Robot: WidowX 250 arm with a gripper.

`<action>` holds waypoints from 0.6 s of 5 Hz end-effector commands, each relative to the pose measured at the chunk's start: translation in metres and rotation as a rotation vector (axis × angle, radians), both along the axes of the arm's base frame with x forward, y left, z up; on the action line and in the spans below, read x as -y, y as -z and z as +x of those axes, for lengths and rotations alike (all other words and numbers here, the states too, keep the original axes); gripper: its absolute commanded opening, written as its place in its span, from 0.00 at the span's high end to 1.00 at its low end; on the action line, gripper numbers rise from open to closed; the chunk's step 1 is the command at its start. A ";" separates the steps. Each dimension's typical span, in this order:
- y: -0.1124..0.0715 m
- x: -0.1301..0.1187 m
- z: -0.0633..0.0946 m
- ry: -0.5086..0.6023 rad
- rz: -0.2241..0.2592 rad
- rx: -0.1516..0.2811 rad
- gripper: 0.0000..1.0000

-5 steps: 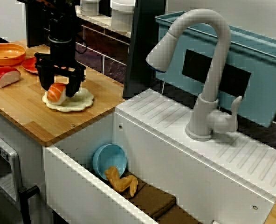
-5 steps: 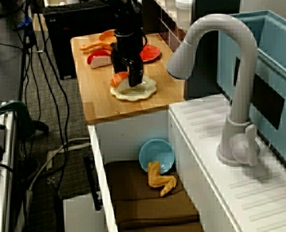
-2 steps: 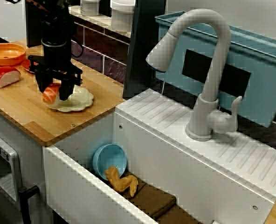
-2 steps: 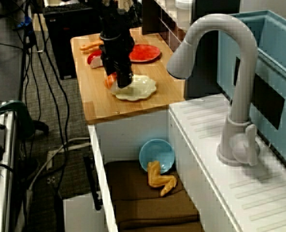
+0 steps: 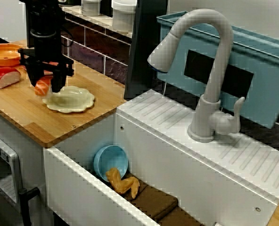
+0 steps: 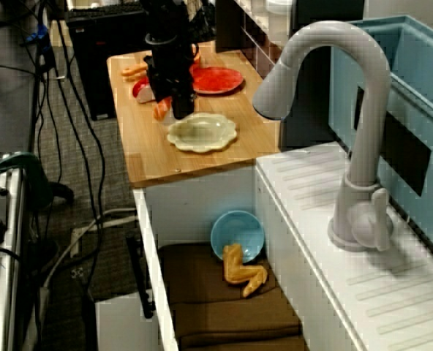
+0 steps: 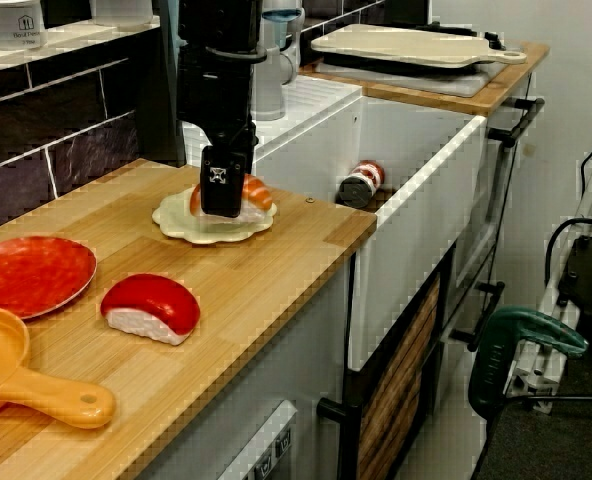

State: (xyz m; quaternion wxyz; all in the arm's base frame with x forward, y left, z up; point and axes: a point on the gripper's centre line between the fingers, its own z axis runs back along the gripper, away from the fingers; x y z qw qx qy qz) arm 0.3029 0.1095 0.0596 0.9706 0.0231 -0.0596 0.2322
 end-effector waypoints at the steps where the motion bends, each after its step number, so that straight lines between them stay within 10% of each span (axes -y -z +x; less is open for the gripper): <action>1: -0.042 -0.042 -0.001 -0.105 0.012 0.107 1.00; 3: -0.044 -0.073 0.012 -0.206 -0.016 0.135 1.00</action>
